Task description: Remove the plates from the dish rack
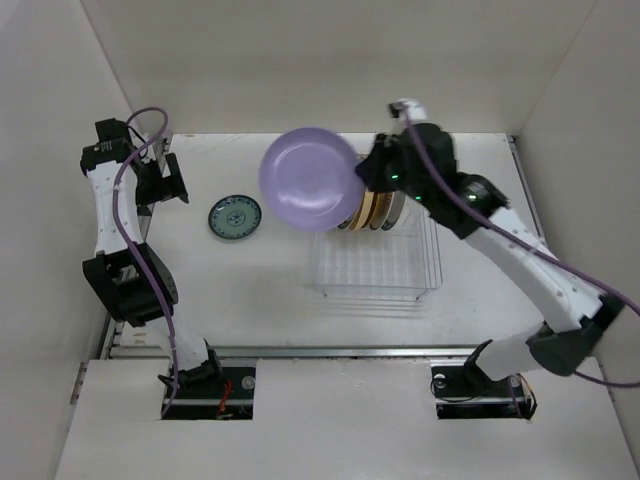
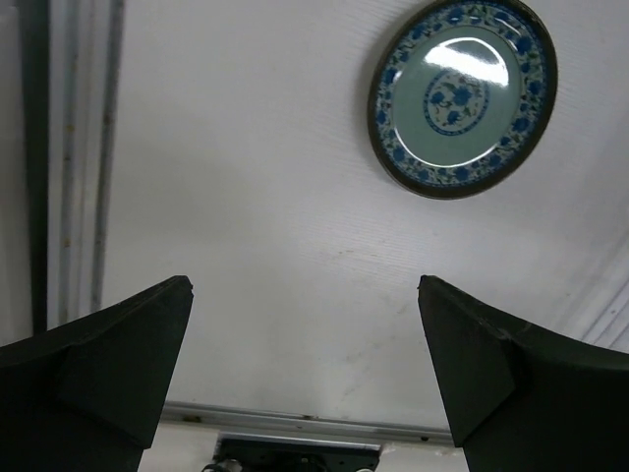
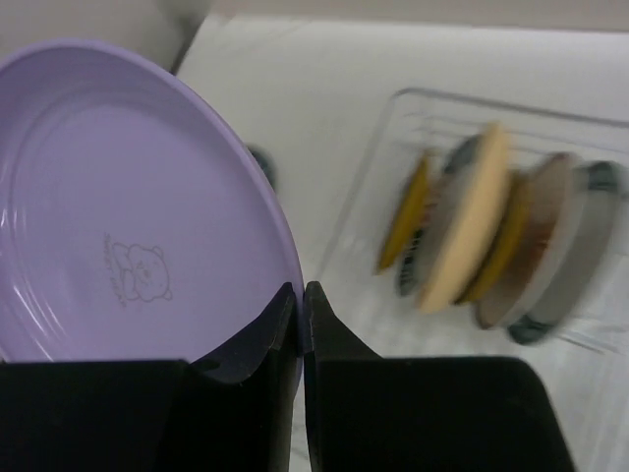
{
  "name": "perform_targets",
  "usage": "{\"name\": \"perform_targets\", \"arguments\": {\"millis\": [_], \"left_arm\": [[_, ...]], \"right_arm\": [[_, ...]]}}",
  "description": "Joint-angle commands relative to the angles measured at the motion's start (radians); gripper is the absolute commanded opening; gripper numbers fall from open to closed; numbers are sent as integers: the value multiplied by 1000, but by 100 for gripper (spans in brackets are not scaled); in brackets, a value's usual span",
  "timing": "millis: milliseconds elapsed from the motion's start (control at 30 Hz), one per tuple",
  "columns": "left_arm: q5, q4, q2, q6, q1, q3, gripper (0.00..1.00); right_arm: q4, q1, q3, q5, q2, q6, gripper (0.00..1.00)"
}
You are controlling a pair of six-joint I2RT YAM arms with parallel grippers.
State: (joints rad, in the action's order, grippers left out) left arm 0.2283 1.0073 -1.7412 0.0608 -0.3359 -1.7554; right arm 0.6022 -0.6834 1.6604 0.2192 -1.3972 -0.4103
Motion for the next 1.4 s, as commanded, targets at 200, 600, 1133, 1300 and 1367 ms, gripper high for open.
{"name": "perform_targets", "arguments": {"millis": [200,600,1133,1300,1367], "left_arm": [[-121,117,91,36,-35,-85,100],[-130,136,109,56,-35,-136,100],[-75,145,140,47,-35,-128,100],[-75,154,152,47,-35,-139,100],[-49,154,163,47,-35,-139,100]], "right_arm": [[-97,-215,45,-403,-428,116,0],[-94,-280,108,-318,-687,137,0],[20,-280,274,-242,-749,168,54],[61,-239,346,-173,-631,177,84],[71,-213,355,-173,-518,162,100]]}}
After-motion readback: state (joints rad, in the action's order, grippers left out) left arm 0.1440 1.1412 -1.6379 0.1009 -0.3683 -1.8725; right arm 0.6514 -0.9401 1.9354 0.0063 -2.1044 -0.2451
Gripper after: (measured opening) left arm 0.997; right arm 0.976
